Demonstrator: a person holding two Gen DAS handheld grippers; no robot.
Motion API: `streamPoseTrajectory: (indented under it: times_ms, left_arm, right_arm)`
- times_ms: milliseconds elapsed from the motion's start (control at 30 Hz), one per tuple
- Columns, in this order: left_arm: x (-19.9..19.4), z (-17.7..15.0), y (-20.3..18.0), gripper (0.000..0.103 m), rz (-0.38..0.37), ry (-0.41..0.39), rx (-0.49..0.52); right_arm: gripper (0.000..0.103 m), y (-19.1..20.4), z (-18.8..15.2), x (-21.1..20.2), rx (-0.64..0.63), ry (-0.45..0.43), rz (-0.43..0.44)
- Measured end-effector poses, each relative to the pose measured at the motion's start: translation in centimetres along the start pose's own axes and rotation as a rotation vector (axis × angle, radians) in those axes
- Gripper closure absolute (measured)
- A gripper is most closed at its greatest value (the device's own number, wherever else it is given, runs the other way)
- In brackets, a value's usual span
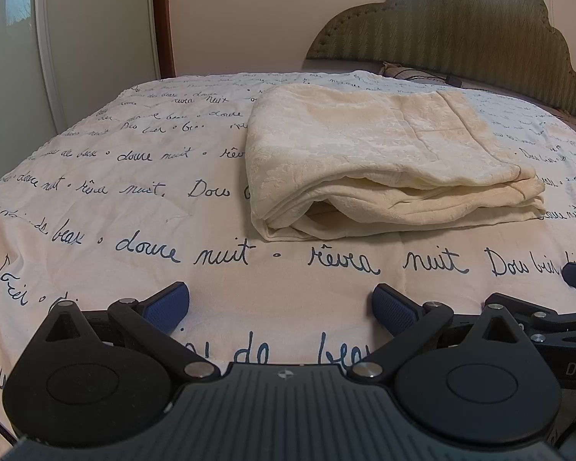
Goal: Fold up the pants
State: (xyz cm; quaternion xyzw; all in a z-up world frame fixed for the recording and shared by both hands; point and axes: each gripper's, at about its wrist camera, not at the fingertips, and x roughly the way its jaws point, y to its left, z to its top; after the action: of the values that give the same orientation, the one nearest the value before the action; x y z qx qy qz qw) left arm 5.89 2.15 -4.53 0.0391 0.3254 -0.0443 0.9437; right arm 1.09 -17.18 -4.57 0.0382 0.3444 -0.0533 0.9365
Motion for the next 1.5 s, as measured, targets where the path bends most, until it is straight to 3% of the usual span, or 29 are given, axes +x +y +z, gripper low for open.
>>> streamPoseTrajectory:
  times_ms: [500,733,1267,1500]
  left_arm:
    - [0.0,0.0,0.0,0.000,0.001,0.000,0.000]
    - [-0.2,-0.1,-0.7,0.000,0.037,-0.001,0.012]
    - [0.0,-0.1,0.0,0.000,0.006,0.006,-0.028]
    - [0.0,-0.1,0.1,0.000,0.006,0.006,-0.028]
  right_arm:
    - [0.000,0.0,0.0,0.0,-0.003,0.001,-0.005]
    - [0.000,-0.1,0.1,0.1,0.005,0.009,0.000]
    - [0.000,0.3,1.2,0.6,0.020,0.065,-0.020]
    - [0.000,0.1,0.7,0.5,0.019,0.038,-0.010]
